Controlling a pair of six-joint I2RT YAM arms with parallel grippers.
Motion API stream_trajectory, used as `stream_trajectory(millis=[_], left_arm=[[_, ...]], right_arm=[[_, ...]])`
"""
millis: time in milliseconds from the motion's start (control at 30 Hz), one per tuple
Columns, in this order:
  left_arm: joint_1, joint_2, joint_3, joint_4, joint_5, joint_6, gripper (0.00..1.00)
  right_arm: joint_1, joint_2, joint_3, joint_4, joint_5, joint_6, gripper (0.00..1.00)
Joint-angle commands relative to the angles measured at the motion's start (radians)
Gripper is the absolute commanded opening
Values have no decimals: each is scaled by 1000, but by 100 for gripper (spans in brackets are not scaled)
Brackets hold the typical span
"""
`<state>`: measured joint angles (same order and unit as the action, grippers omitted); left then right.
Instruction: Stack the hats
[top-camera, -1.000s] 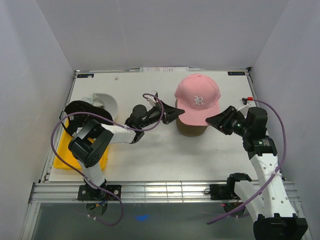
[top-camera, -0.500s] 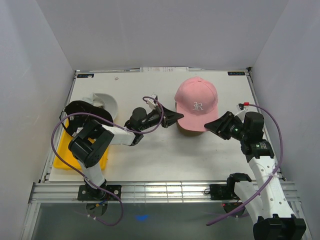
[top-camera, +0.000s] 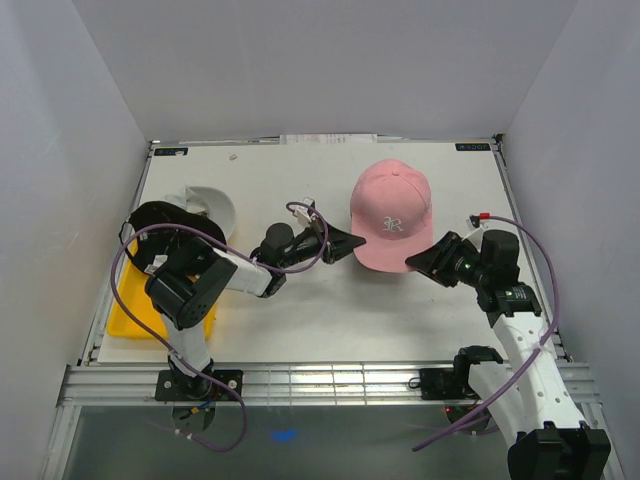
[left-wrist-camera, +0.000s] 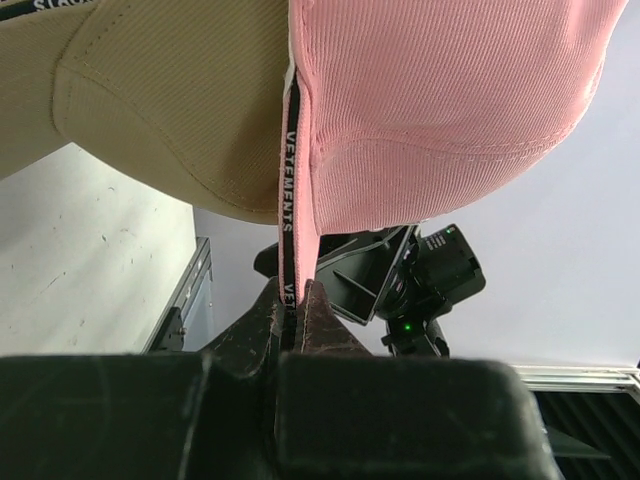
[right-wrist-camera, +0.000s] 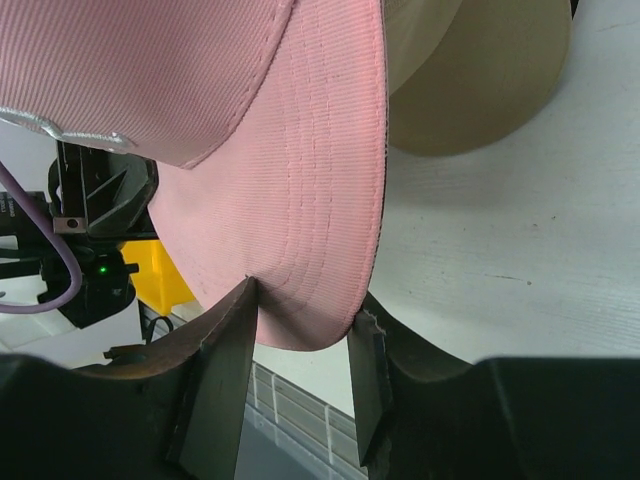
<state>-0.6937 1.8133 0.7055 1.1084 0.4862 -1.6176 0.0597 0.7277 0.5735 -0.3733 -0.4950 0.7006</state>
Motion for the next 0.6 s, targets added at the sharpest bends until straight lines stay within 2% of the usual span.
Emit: stream_trajectory(millis=[0,267,567], left_arm=[[-44,18,-17,7,107,-4,0],[-47,55,-35,30,98,-5,0],[-47,70,-26,-45,89,36,0]], right_arm=[[9,16,-30,25,78,-96,34],[9,35,-69,39,98,-108,33],[9,59,-98,62,114,-113,30]])
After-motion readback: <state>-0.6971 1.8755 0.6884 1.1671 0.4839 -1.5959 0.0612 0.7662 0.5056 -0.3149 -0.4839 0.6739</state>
